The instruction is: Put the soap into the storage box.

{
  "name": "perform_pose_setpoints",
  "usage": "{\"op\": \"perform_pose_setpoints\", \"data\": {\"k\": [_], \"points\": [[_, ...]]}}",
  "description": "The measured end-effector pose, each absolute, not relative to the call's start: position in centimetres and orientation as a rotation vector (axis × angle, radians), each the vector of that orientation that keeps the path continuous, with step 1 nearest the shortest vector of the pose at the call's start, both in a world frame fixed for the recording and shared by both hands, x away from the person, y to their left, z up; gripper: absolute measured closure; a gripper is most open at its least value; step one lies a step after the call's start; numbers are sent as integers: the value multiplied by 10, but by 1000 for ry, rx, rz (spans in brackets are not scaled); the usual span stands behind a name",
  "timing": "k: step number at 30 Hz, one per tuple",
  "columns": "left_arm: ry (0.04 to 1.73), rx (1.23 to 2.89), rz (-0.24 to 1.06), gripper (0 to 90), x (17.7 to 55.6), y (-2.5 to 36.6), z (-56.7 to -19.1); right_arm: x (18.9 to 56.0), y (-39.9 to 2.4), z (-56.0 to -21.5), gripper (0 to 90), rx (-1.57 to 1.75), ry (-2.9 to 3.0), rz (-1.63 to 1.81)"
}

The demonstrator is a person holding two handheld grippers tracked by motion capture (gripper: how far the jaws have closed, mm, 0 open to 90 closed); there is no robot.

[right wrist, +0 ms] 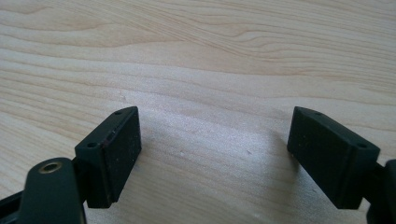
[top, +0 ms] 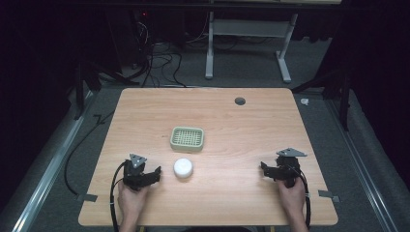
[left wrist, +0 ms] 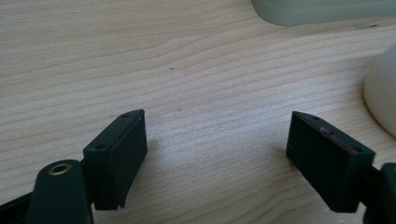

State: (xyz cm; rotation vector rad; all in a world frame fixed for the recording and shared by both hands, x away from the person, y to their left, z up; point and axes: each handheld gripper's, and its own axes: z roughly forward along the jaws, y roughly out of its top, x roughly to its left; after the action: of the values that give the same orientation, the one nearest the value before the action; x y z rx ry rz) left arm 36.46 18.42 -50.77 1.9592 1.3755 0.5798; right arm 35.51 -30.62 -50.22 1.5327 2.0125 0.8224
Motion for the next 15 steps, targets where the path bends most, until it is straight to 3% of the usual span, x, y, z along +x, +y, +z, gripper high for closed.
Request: {"op": "perform_pose_setpoints", "data": {"k": [15], "points": [[1363, 1951, 563, 191, 364, 184, -506, 355, -306, -502, 184, 1529, 2014, 825]]}}
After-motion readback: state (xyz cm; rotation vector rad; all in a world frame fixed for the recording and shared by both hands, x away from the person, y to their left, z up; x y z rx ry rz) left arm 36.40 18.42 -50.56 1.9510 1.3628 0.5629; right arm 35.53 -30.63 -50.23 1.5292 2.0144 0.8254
